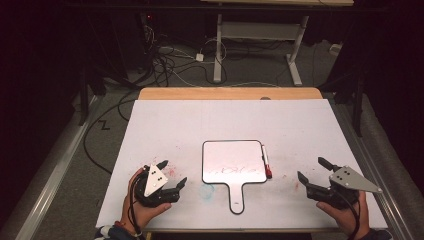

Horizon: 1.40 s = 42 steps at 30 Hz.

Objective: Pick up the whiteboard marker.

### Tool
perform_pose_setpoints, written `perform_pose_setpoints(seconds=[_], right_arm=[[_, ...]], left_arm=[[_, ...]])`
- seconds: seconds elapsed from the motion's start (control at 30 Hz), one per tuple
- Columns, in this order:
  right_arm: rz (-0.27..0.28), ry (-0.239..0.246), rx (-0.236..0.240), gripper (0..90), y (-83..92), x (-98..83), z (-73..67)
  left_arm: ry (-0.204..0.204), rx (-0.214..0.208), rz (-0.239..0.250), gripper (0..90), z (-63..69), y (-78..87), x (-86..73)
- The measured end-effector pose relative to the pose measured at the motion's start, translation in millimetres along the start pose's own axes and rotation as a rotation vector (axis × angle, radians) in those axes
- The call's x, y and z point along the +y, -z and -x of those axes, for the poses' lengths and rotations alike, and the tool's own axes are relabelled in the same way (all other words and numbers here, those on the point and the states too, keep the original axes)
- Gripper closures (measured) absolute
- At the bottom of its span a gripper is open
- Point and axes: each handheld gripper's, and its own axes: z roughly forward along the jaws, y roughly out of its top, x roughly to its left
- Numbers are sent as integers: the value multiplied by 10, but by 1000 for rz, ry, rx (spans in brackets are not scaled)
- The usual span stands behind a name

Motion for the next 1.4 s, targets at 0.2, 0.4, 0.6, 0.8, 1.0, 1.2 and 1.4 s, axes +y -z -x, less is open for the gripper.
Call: perform_pose_setpoints(seconds=[0.2, 0.4, 0.6, 0.8, 1.0, 1.2, 1.4], right_arm=[[-45, -2, 57, 213, -81, -30, -44], [-68, -2, 97, 237, -113, 3, -56], [-134, -22, 122, 304, -256, 169, -17], [-198, -70, 151, 349, -494, 355, 67], [-298, -140, 196, 402, -941, 482, 95], [-422, -211, 258, 469, -1458, 417, 41], [-462, -220, 265, 589, -1634, 345, 10]], left_arm=[[17, -21, -38, 204, -30, -104, -28], [-10, -20, -67, 204, -26, -86, -63], [-24, -21, -59, 204, -19, -69, -60], [-18, -30, -97, 204, -13, -131, -78], [-25, -38, -107, 204, 3, -136, -89], [-18, -40, -111, 204, -2, -134, -105], [-32, -45, -131, 204, 6, -140, -120]])
